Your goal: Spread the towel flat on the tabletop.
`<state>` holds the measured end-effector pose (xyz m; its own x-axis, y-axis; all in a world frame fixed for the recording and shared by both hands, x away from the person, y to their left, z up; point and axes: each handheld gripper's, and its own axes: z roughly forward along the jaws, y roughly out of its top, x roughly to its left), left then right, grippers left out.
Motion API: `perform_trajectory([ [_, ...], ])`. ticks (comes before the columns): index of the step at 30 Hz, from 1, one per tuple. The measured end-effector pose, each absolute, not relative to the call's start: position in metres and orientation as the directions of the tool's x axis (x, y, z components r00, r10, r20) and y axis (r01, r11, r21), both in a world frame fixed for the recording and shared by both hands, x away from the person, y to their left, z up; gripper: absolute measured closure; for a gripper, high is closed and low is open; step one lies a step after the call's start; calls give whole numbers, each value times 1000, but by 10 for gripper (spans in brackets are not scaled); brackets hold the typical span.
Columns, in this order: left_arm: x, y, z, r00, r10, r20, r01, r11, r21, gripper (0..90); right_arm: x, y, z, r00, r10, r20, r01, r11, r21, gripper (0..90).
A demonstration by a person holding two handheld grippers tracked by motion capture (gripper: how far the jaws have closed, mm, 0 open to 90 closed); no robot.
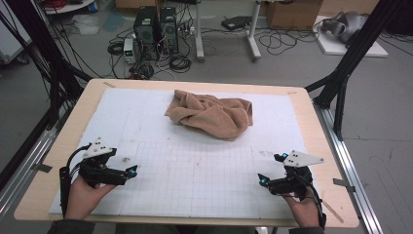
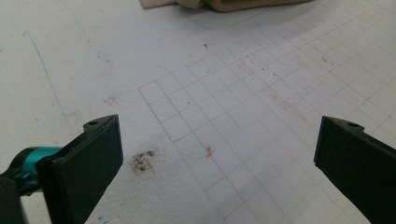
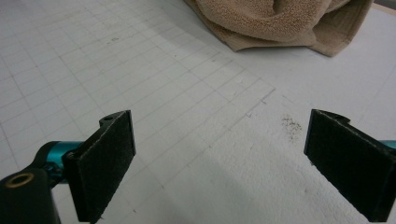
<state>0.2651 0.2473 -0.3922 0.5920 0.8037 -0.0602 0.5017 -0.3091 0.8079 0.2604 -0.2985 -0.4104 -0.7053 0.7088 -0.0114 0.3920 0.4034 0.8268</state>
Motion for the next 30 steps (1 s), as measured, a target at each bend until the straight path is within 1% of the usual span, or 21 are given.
perform_trajectory([
  [15, 267, 244, -392, 605, 794, -65, 500, -315, 806, 17, 275, -293, -411, -718, 696, -5, 391, 410, 824, 79],
  [22, 268, 243, -390, 610, 790, -63, 493, -315, 811, 17, 291, -278, -404, -735, 678, -4, 383, 419, 823, 79],
  [30, 268, 244, -388, 614, 787, -60, 486, -316, 815, 17, 318, -258, -394, -754, 657, -14, 369, 441, 818, 79],
])
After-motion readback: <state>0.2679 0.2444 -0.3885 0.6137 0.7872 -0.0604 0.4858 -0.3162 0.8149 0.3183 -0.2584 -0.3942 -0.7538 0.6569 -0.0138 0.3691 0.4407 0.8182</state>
